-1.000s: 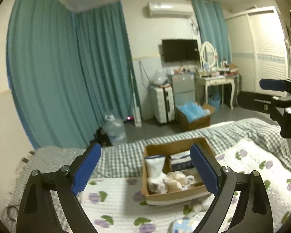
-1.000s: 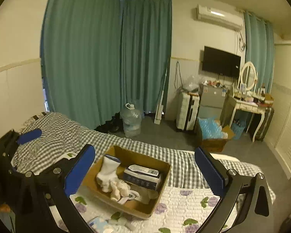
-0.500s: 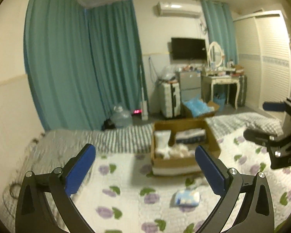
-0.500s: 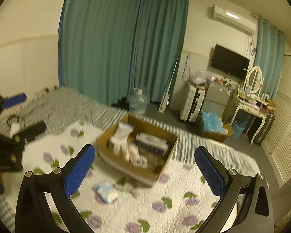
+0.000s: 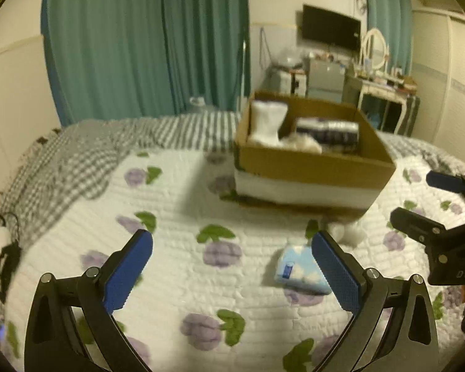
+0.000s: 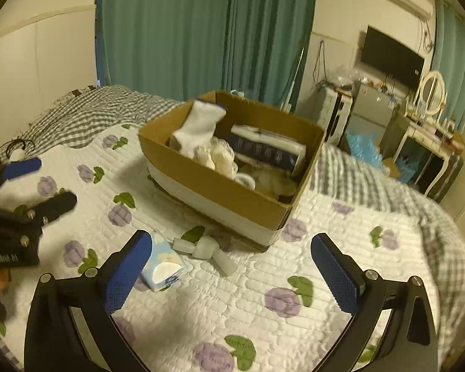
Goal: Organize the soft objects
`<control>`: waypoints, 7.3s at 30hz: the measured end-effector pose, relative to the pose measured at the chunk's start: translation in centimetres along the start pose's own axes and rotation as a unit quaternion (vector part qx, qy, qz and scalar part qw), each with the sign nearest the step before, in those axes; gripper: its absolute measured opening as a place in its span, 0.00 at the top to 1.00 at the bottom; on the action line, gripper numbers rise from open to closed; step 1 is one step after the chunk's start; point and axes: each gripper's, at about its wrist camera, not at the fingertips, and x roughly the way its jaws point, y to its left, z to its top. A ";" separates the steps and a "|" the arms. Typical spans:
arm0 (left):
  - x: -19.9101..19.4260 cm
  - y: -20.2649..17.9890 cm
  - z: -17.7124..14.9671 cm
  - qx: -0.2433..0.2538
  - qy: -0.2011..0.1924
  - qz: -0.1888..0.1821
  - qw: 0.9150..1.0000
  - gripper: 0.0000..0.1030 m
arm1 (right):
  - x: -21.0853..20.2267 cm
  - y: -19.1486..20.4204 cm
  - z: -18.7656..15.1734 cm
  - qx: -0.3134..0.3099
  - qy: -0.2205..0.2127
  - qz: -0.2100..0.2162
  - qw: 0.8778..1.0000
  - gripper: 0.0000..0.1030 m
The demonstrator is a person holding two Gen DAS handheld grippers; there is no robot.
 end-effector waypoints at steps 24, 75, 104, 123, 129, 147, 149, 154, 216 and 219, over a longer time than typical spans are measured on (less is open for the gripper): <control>7.5 -5.8 -5.2 0.057 0.141 -0.084 0.985 0.00 | 5.7 -4.5 -3.7 0.068 0.064 -0.036 0.995 0.00; 3.2 0.3 -0.5 0.041 0.033 -0.011 0.999 0.29 | 7.8 3.0 -2.8 -0.003 0.077 0.047 0.996 0.84; -2.3 -4.6 11.6 0.134 -0.086 -0.060 0.985 0.29 | -5.7 -1.0 9.9 0.002 -0.066 -0.005 0.998 0.85; 10.4 -6.3 13.0 0.154 -0.034 -0.035 0.987 0.18 | 8.4 -6.3 8.8 0.070 -0.050 -0.013 0.996 0.29; 5.6 -4.7 15.0 0.123 -0.056 -0.035 0.990 0.18 | 3.5 -7.4 10.5 0.097 -0.084 -0.044 0.991 0.29; -24.8 1.1 17.0 0.077 -0.293 -0.046 0.952 0.00 | -28.3 -0.4 14.2 0.086 -0.247 -0.150 0.953 0.00; -26.3 1.9 15.9 0.068 -0.308 -0.050 0.948 0.00 | -30.3 0.7 13.1 0.078 -0.249 -0.157 0.952 0.00; -27.3 2.5 12.2 0.057 -0.327 -0.061 0.941 0.00 | -32.9 2.8 9.5 0.088 -0.262 -0.159 0.948 0.00; -12.8 2.6 -0.5 0.013 -0.168 -0.045 0.985 0.00 | -15.3 4.3 -5.6 0.157 -0.163 -0.126 0.966 0.00; -12.7 2.6 -0.6 0.014 -0.166 -0.043 0.985 0.00 | -15.3 4.2 -5.6 0.157 -0.163 -0.126 0.966 0.00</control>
